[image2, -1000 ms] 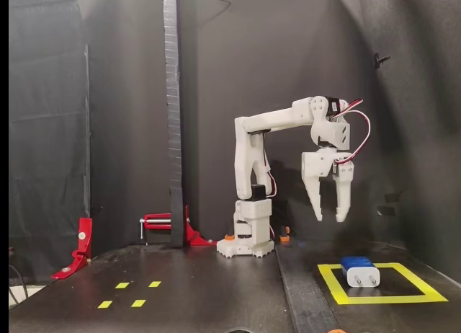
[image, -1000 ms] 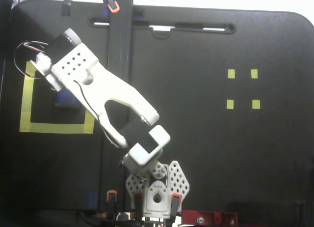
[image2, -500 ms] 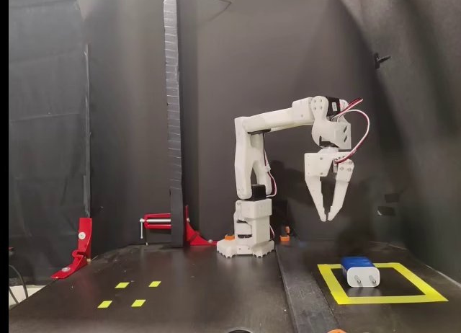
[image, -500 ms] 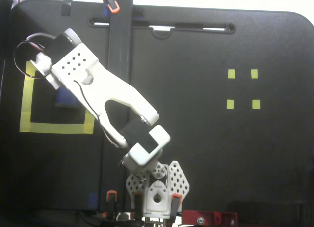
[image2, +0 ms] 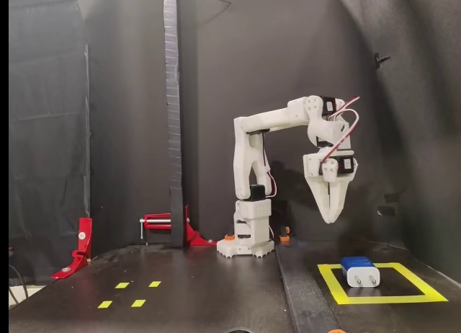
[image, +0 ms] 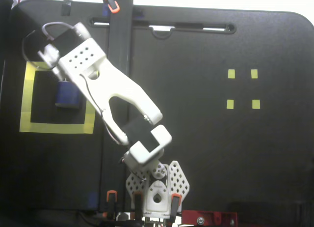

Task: Grasp the block and place it in the designated area.

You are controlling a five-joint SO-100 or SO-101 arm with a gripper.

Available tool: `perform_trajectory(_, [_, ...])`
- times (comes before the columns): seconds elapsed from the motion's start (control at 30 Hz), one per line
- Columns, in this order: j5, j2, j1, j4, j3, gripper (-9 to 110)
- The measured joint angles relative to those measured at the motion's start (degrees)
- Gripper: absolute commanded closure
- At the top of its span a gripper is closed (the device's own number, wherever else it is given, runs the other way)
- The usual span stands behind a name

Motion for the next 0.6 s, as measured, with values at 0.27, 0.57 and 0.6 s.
perform_trajectory(0.27, [0.1,0.0,1.6,-0.6,0.0,102])
perform_trajectory(0.57, [-0.6,-1.0,17.4,-3.7,0.0,102])
perform_trajectory(0.6, [-1.1,-1.0,19.5,-3.7,0.0,102])
